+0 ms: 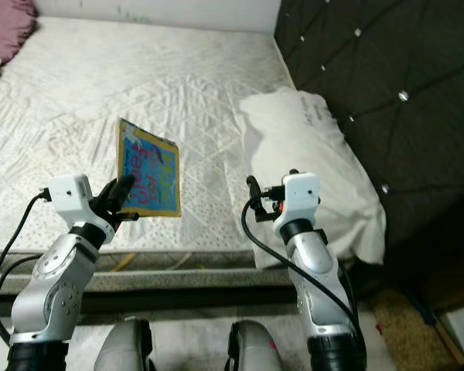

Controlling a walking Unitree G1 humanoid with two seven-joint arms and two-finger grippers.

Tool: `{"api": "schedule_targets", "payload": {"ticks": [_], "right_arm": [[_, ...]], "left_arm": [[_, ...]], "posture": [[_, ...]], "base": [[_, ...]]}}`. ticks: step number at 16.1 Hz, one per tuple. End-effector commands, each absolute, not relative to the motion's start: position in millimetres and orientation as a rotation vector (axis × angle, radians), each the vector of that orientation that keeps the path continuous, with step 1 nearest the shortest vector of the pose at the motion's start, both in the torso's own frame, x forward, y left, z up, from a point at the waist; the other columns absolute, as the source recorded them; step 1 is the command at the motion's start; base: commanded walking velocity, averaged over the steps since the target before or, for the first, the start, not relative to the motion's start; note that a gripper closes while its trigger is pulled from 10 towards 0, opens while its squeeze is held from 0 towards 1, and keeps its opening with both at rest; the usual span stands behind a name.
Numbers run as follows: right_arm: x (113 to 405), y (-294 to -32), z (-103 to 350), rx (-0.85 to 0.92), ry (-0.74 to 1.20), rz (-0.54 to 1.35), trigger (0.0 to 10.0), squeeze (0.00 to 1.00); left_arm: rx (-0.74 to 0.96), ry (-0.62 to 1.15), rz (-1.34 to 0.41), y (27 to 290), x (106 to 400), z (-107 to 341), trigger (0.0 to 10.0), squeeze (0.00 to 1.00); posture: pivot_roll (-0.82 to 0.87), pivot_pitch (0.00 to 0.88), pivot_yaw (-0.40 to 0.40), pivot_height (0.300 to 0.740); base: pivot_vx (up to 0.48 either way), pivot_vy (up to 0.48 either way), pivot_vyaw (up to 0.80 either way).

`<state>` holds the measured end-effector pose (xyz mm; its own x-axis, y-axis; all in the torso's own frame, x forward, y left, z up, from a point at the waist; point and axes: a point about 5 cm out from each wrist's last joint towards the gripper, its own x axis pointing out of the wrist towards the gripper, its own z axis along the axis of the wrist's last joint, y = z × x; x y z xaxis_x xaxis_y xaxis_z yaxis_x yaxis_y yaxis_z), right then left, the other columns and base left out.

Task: Clean up the room

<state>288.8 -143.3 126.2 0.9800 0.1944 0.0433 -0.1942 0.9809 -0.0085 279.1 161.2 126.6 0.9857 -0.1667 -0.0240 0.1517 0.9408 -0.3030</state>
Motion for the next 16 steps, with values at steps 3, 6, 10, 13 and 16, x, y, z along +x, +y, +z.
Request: {"api": "schedule_targets", "payload": {"ticks": [3,6,10,13,16], "right_arm": [[289.1,-146.1,129.1,-0.010,-0.050,0.191,10.0,0.00],[288.5,-147.2,129.1,-0.013,-0.049,0.187,10.0,0.00],[287.8,-147.8,128.9,-0.010,-0.048,0.188,10.0,0.00],[286.8,-146.7,128.0,-0.006,-0.044,0.193,10.0,0.00],[286.5,-147.0,128.4,-0.008,-0.044,0.197,10.0,0.00]], "left_arm": [[-0.276,0.069,-0.168,158.5,280.6,126.9,10.0,0.00],[-0.290,0.077,-0.178,156.4,280.9,124.5,10.0,0.00],[-0.314,0.125,-0.204,150.4,281.8,120.5,10.0,0.00],[-0.331,0.220,-0.251,141.4,282.1,110.2,10.0,0.00],[-0.362,0.263,-0.265,136.0,289.7,105.1,10.0,0.00]], "posture": [[-0.05,0.092,-0.086,0.656],[-0.05,0.092,-0.083,0.656],[-0.06,0.092,-0.083,0.656],[-0.05,0.090,-0.084,0.651],[-0.06,0.092,-0.091,0.626]], "base": [[0.325,0.000,0.00],[0.000,0.000,0.00],[0.000,0.000,0.00],[0.000,0.000,0.00],[0.000,0.000,0.00]]}}
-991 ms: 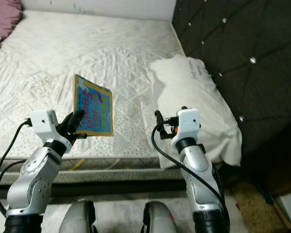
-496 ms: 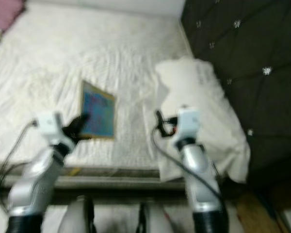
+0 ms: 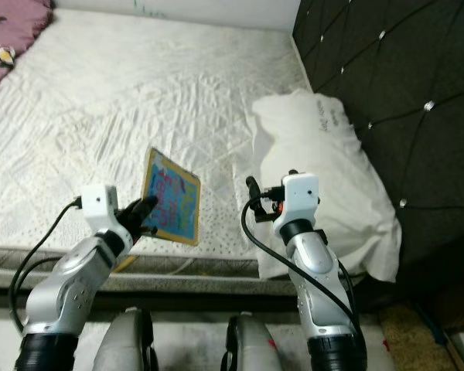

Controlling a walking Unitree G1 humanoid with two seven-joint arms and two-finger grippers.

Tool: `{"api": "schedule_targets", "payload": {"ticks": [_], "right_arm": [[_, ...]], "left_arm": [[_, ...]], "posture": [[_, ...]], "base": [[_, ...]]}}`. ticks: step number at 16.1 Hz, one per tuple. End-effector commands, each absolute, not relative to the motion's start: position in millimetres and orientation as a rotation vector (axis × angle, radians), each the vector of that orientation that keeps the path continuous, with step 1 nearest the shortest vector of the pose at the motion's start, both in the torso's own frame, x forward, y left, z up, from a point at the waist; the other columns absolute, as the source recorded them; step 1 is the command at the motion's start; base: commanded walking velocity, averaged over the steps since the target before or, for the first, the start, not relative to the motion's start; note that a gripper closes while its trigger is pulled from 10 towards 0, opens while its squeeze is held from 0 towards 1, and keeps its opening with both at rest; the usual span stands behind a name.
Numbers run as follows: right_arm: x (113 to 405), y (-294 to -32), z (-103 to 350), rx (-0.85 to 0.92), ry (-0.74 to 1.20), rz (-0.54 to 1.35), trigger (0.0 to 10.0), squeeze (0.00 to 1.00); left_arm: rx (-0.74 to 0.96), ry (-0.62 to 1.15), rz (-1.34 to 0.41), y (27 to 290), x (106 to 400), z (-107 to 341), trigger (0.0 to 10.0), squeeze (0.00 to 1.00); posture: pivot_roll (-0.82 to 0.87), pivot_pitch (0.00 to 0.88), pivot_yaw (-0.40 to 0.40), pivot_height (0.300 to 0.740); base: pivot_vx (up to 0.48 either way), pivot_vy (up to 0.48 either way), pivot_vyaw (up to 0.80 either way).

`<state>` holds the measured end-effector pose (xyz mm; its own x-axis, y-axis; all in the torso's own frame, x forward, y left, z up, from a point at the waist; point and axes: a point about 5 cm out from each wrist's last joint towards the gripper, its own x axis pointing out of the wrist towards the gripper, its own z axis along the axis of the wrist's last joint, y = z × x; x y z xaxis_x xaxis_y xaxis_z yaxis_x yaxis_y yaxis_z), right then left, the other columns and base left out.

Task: Clean up the room

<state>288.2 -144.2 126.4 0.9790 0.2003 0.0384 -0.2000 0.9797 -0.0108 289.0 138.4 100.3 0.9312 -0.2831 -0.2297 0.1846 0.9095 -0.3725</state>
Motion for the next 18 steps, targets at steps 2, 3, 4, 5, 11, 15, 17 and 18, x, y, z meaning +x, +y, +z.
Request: {"api": "schedule_targets", "payload": {"ticks": [2,3,4,5,11,15,17,18], "right_arm": [[285.9,-149.8,129.1,-0.022,-0.043,0.193,10.0,0.00],[285.6,-152.6,129.5,-0.025,-0.043,0.188,10.0,0.00],[285.4,-153.2,129.5,-0.025,-0.042,0.187,10.0,0.00],[285.2,-153.7,129.3,-0.026,-0.042,0.185,10.0,0.00],[285.0,-149.1,128.4,-0.021,-0.037,0.199,10.0,0.00],[286.7,-150.4,130.5,-0.024,-0.039,0.195,10.0,0.00],[287.0,-151.5,130.9,-0.026,-0.040,0.189,10.0,0.00],[287.1,-151.1,130.5,-0.027,-0.040,0.189,10.0,0.00]], "left_arm": [[-0.371,0.278,-0.286,132.6,295.8,102.3,10.0,0.00],[-0.374,0.256,-0.281,133.6,299.5,106.1,10.0,0.00],[-0.379,0.246,-0.278,134.1,300.4,107.6,10.0,0.00],[-0.382,0.242,-0.275,134.8,301.2,108.7,10.0,0.00],[-0.428,0.189,-0.233,144.0,301.2,110.9,10.0,0.00],[-0.433,0.189,-0.241,141.3,303.2,111.0,10.0,0.00],[-0.435,0.182,-0.243,140.7,305.0,111.9,10.0,0.00],[-0.433,0.183,-0.242,140.6,305.5,112.0,10.0,0.00]], "posture": [[-0.07,0.091,-0.093,0.622],[-0.08,0.092,-0.093,0.622],[-0.08,0.092,-0.093,0.622],[-0.08,0.093,-0.094,0.622],[-0.07,0.094,-0.100,0.622],[-0.08,0.108,-0.099,0.622],[-0.08,0.101,-0.097,0.622],[-0.08,0.101,-0.096,0.622]], "base": [[0.000,0.000,0.00],[0.000,0.000,0.00],[0.000,0.000,0.00],[0.000,0.000,0.00],[0.139,0.000,0.00],[0.276,0.000,0.00],[0.283,0.000,0.00],[0.270,0.000,0.00]]}}
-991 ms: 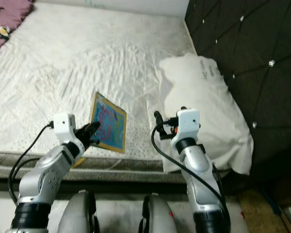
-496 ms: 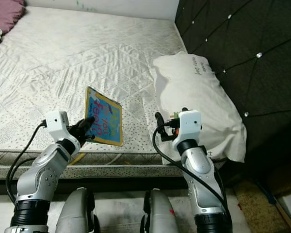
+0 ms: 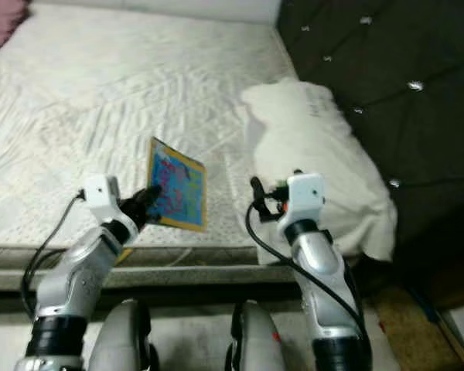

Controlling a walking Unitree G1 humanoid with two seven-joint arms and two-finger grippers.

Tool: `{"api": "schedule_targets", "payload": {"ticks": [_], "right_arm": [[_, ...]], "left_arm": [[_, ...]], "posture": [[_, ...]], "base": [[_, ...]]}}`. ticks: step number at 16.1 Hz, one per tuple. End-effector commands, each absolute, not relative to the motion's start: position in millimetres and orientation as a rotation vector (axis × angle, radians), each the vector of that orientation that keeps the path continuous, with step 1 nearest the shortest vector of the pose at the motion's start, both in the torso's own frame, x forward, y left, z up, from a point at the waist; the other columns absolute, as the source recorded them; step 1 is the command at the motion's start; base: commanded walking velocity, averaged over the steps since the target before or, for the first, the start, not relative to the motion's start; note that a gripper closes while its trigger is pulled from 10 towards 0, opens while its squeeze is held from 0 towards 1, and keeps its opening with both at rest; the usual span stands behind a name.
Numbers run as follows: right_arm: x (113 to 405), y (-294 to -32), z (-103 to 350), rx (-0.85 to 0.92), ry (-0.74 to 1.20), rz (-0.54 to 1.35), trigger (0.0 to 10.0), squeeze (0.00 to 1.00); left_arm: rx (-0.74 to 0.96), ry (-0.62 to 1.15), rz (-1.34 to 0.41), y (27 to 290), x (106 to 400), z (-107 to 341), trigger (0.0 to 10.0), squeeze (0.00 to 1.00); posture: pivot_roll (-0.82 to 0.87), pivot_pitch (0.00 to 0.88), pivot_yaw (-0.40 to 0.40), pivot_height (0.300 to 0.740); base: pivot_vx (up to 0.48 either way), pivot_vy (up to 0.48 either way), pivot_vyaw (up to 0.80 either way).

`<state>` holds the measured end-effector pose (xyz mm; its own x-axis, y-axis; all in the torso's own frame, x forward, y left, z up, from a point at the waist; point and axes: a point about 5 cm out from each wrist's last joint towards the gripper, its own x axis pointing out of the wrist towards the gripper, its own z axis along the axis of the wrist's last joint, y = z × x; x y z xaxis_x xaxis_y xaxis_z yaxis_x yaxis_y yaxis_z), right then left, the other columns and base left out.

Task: Clean up the room

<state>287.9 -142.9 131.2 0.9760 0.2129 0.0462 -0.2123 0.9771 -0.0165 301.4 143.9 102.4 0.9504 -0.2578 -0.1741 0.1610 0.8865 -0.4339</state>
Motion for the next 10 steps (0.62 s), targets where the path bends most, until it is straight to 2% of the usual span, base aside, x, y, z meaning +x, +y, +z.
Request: {"api": "schedule_targets", "payload": {"ticks": [1,7,10], "right_arm": [[286.8,-148.2,130.2,-0.024,-0.040,0.194,10.0,0.00],[286.6,-145.6,130.1,-0.018,-0.043,0.200,10.0,0.00],[283.3,-147.6,130.5,-0.015,-0.041,0.199,10.0,0.00]], "left_arm": [[-0.433,0.192,-0.247,139.7,305.7,111.3,10.0,0.00],[-0.451,0.209,-0.260,137.9,304.8,107.5,10.0,0.00],[-0.534,0.231,-0.236,134.1,312.8,106.2,10.0,0.00]], "posture": [[-0.08,0.101,-0.095,0.622],[-0.07,0.100,-0.091,0.622],[-0.09,0.113,-0.089,0.617]], "base": [[0.000,0.000,0.00],[0.000,0.000,0.00],[0.000,0.000,0.00]]}}
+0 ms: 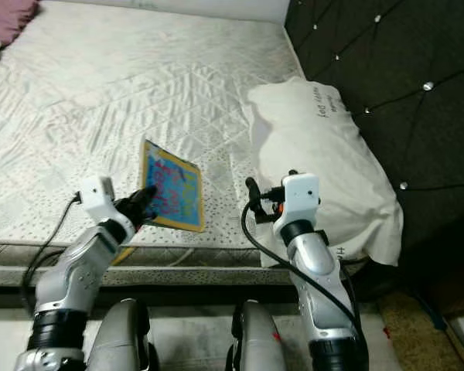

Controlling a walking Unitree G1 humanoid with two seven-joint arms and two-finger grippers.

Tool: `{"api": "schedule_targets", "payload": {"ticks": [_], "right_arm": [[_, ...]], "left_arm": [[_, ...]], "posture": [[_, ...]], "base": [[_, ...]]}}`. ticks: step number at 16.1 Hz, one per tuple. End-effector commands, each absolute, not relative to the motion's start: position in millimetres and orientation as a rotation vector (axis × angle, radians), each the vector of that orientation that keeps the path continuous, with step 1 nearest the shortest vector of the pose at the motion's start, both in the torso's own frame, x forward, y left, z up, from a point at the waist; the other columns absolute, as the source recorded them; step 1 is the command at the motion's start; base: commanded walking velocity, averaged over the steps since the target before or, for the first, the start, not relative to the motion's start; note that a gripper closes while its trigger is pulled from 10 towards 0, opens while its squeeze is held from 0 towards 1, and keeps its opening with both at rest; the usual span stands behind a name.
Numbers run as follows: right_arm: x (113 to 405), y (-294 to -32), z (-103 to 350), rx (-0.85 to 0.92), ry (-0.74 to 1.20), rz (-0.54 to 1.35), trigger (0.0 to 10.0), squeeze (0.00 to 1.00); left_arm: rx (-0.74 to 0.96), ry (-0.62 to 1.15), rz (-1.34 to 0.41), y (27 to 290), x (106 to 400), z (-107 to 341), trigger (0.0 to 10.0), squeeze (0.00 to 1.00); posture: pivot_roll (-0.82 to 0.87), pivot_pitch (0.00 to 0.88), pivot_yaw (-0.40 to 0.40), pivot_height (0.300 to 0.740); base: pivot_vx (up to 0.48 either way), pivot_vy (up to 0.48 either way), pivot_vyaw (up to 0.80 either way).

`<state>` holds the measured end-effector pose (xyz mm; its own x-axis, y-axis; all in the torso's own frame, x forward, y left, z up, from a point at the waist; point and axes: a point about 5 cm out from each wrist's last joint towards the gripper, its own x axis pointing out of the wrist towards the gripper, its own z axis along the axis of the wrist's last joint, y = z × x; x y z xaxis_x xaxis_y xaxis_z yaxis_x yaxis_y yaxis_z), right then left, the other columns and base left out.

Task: Clean up the room

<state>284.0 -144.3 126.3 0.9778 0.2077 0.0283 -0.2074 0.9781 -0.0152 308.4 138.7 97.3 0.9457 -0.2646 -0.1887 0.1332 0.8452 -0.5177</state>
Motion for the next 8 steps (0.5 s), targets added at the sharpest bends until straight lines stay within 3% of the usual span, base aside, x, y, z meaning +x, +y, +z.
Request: {"api": "schedule_targets", "payload": {"ticks": [1,3,8], "right_arm": [[280.2,-148.4,131.5,-0.021,-0.042,0.198,10.0,0.00],[274.9,-152.0,129.9,-0.030,-0.032,0.186,10.0,0.00],[267.7,-155.3,127.0,-0.036,-0.013,0.168,10.0,0.00]], "left_arm": [[-0.556,0.233,-0.228,133.8,316.4,106.3,10.0,0.00],[-0.550,0.223,-0.221,134.9,322.9,107.7,10.0,0.00],[-0.560,0.188,-0.232,136.6,330.3,112.8,10.0,0.00]], "posture": [[-0.11,0.127,-0.088,0.602],[-0.12,0.141,-0.086,0.578],[-0.12,0.142,-0.082,0.578]], "base": [[0.000,0.000,0.00],[0.000,0.000,0.00],[0.000,0.000,0.00]]}}
